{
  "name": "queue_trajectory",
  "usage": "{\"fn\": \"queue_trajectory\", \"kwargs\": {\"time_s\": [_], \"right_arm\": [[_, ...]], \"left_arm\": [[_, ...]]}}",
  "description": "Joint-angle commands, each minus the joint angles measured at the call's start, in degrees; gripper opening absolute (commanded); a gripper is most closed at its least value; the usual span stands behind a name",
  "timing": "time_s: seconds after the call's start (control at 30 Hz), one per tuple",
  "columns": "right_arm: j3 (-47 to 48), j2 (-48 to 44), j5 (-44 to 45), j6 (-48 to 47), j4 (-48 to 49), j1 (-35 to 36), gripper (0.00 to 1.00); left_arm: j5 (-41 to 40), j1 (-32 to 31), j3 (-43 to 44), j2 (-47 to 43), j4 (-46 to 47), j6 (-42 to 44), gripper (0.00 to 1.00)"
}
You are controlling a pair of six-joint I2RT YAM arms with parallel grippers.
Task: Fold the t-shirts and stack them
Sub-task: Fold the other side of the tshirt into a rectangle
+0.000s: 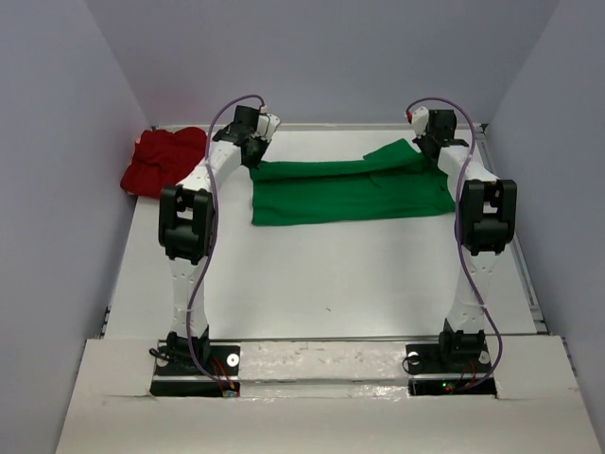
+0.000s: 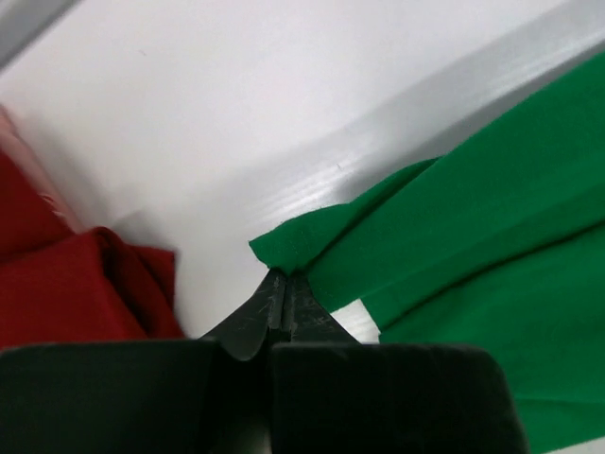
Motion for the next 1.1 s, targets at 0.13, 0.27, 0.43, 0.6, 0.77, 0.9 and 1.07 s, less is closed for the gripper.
{"fn": "queue_trajectory", "kwargs": {"time_s": [0.13, 0.27, 0.43, 0.6, 0.77, 0.9, 1.07], "right_arm": [[6.02, 2.06, 1.52, 0.47, 4.1, 0.01, 0.0], [8.48, 3.64, 1.08, 0.73, 4.19, 0.01, 0.0], [11.21, 5.58, 0.81, 0.38, 3.84, 0.01, 0.0], [8.84, 4.35, 0.2, -0.23, 3.66, 0.01, 0.0], [5.41, 2.94, 0.2, -0.76, 3.66, 0.01, 0.0], [3.57, 2.24, 0.46, -1.02, 3.84, 0.01, 0.0], [2.25, 1.54, 0.46, -1.11, 3.75, 0.01, 0.0]], "left_arm": [[-6.49, 0.22, 12.92, 3.01, 2.4, -0.03, 0.0], [-6.32, 0.05, 13.98, 3.55, 2.49, -0.03, 0.0], [-5.53, -0.22, 12.84, 3.37, 2.23, 0.32, 0.0], [-4.56, -0.4, 10.12, 2.49, 1.87, 0.24, 0.0], [-3.77, -0.57, 7.57, 1.79, 2.58, -0.29, 0.0], [-3.42, -0.75, 5.81, 1.09, 2.58, -0.2, 0.0], [-2.89, -0.83, 4.05, 0.12, 2.75, -0.03, 0.0]]}}
